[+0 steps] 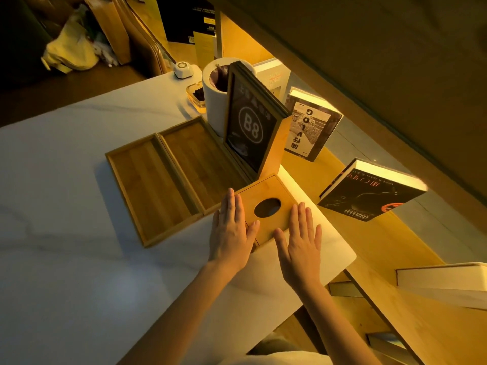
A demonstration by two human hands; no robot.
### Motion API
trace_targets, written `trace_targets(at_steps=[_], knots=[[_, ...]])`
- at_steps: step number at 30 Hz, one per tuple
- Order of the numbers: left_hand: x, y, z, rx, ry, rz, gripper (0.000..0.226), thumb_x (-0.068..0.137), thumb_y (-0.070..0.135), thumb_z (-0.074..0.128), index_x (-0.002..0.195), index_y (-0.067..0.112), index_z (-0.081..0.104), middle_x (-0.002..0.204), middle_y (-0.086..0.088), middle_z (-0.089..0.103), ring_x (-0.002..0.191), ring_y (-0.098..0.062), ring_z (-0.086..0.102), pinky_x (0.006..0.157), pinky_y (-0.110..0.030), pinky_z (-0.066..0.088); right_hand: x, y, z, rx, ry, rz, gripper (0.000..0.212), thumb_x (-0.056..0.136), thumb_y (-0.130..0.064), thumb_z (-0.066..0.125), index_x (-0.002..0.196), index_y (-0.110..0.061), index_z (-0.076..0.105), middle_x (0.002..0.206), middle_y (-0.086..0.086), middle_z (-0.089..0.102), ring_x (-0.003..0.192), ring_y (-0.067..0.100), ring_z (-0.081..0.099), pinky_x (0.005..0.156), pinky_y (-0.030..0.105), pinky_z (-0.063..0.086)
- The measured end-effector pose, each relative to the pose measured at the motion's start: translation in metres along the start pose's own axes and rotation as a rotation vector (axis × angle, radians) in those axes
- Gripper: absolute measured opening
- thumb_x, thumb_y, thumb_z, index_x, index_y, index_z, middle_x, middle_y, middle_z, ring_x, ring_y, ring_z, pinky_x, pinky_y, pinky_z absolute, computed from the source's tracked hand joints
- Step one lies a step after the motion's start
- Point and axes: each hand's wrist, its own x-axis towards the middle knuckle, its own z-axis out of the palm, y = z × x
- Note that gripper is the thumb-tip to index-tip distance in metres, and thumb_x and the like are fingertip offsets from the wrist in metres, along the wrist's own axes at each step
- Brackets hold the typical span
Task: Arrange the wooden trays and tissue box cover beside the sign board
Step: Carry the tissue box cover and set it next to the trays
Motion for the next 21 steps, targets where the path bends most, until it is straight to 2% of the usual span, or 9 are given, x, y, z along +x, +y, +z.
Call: trace_targets(at_steps=[7, 10, 14, 17, 21], knots=[[0.020, 0.015, 0.004, -0.012, -0.020, 0.007, 0.074, 0.081, 0.055, 0.013, 0.139, 0.014, -0.010, 0.141, 0.001, -0.026, 0.141, -0.021, -0.006, 0.112, -0.031, 0.005, 0.019, 0.012, -0.008, -0.010, 0.029, -0.004, 0.068, 0.083, -0.060, 0.008, 0.139, -0.026, -0.010, 0.149, -0.009, -0.010, 0.139, 0.012, -0.013, 0.112, 0.035, -0.013], [0.026, 0.021, 0.006, -0.010, -0.030, -0.004, 0.075, 0.081, 0.055, 0.012, 0.139, 0.014, -0.009, 0.150, -0.003, -0.019, 0.142, -0.022, -0.006, 0.114, -0.033, 0.008, 0.026, 0.018, -0.012, -0.028, 0.034, -0.018, 0.067, 0.084, -0.059, 0.008, 0.139, -0.025, -0.009, 0.148, -0.008, -0.010, 0.138, 0.011, -0.013, 0.112, 0.036, -0.012], [0.032, 0.030, 0.007, -0.051, -0.031, 0.004, 0.072, 0.084, 0.053, 0.017, 0.140, 0.014, -0.006, 0.154, -0.007, -0.010, 0.142, -0.022, -0.005, 0.114, -0.033, 0.009, 0.036, 0.026, -0.018, -0.036, 0.037, -0.031, 0.067, 0.085, -0.058, 0.010, 0.140, -0.024, -0.007, 0.148, -0.008, -0.009, 0.137, 0.011, -0.013, 0.113, 0.037, -0.008], [0.038, 0.035, 0.007, -0.068, -0.037, 0.019, 0.068, 0.090, 0.048, 0.025, 0.140, 0.015, -0.006, 0.154, -0.005, -0.011, 0.142, -0.021, -0.006, 0.114, -0.033, 0.008, 0.044, 0.032, -0.023, -0.053, 0.028, -0.027, 0.071, 0.084, -0.060, 0.009, 0.143, -0.022, -0.002, 0.147, -0.009, -0.009, 0.137, 0.011, -0.013, 0.113, 0.037, -0.006], [0.042, 0.040, 0.009, -0.063, -0.031, 0.007, 0.067, 0.090, 0.047, 0.026, 0.140, 0.015, -0.007, 0.154, -0.005, -0.012, 0.142, -0.022, -0.006, 0.114, -0.034, 0.010, 0.052, 0.036, -0.028, -0.049, 0.015, -0.039, 0.070, 0.084, -0.060, 0.009, 0.143, -0.024, -0.003, 0.147, -0.010, -0.010, 0.137, 0.010, -0.014, 0.113, 0.037, -0.007]])
